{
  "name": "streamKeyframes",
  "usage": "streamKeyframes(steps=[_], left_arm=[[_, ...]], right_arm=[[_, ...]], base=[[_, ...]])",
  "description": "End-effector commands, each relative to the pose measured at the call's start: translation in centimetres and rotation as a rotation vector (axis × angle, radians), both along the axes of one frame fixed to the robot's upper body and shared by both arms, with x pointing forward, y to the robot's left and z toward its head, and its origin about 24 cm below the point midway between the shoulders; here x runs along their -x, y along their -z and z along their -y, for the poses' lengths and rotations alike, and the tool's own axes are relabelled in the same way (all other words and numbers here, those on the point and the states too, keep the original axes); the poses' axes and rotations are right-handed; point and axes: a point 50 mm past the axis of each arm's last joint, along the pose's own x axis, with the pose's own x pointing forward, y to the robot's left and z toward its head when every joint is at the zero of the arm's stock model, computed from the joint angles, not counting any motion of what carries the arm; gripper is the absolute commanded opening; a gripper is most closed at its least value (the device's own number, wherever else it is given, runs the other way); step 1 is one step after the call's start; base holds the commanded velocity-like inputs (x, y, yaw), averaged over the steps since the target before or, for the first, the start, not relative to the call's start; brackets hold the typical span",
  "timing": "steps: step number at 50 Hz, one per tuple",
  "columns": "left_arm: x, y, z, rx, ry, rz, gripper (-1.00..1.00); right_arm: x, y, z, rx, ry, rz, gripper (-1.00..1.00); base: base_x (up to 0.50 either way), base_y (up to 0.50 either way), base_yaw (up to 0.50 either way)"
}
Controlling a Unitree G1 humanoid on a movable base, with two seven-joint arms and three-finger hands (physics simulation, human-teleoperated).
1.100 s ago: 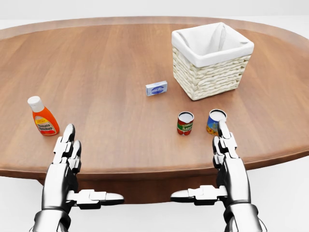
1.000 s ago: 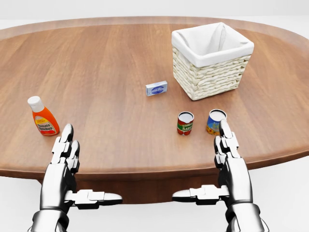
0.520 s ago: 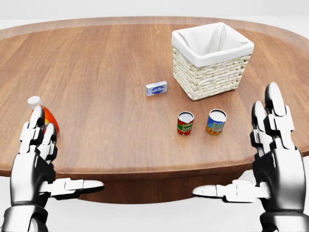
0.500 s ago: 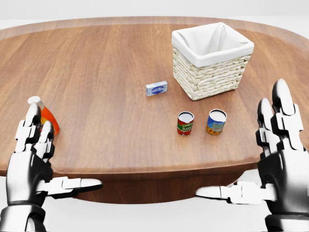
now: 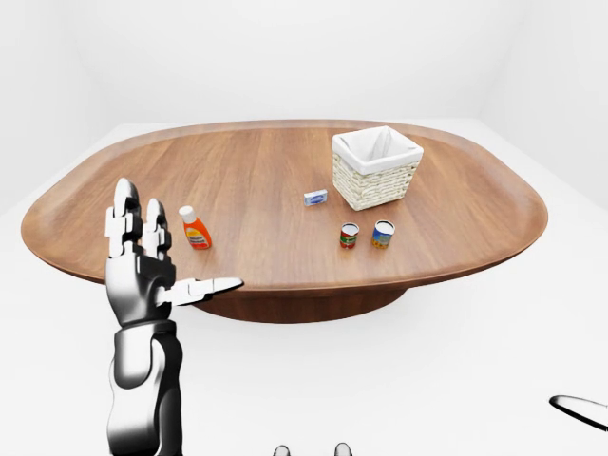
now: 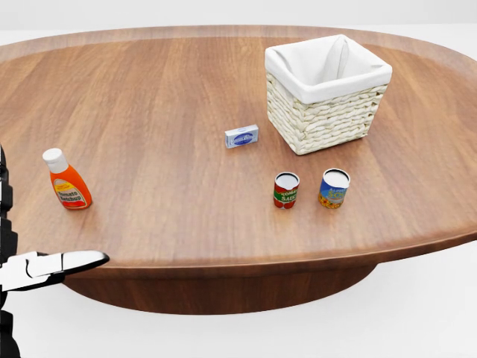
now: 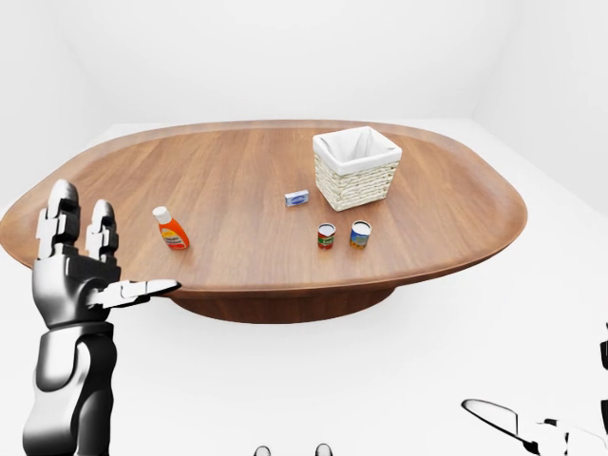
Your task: Pick up the tomato sauce, and put it in the basket.
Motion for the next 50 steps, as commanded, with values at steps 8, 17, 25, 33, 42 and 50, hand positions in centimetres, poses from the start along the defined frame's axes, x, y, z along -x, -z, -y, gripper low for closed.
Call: streamKeyframes(steps=[8, 17, 25, 33, 42, 50], left_arm=[[0.03, -0.12, -0.20, 0.003, -0.013, 0.005, 1.00], [0.13, -0.25, -0.09, 0.000, -0.014, 0.010, 1.00], [0.16, -0.40, -0.01, -0.002, -0.014, 0.017, 1.00], [0.24, -0.58, 0.05, -0.005, -0.013, 0.026, 1.00], [0.19, -0.28, 0.05, -0.002, -0.006, 0.013, 1.00], [0.24, -0.34, 0.01, -0.001, -0.007, 0.016, 1.00]], right_arm=[[1.22, -0.83, 0.22, -0.024, 0.026, -0.093, 1.00], [1.23, -0.76, 0.19, -0.022, 0.023, -0.106, 1.00], [1.26, -0.77, 0.20, -0.023, 0.023, -0.110, 1.00], [1.30, -0.87, 0.25, -0.033, 0.014, -0.103, 1.00], [1.32, -0.92, 0.26, -0.036, 0.012, -0.087, 1.00], [1.37, -0.81, 0.23, -0.036, 0.015, -0.099, 1.00]], base=[[0.00, -0.14, 0.00], [0.00, -0.26, 0.00], [0.00, -0.26, 0.00], [0.00, -0.26, 0.00], [0.00, -0.26, 0.00], [0.00, -0.26, 0.00]])
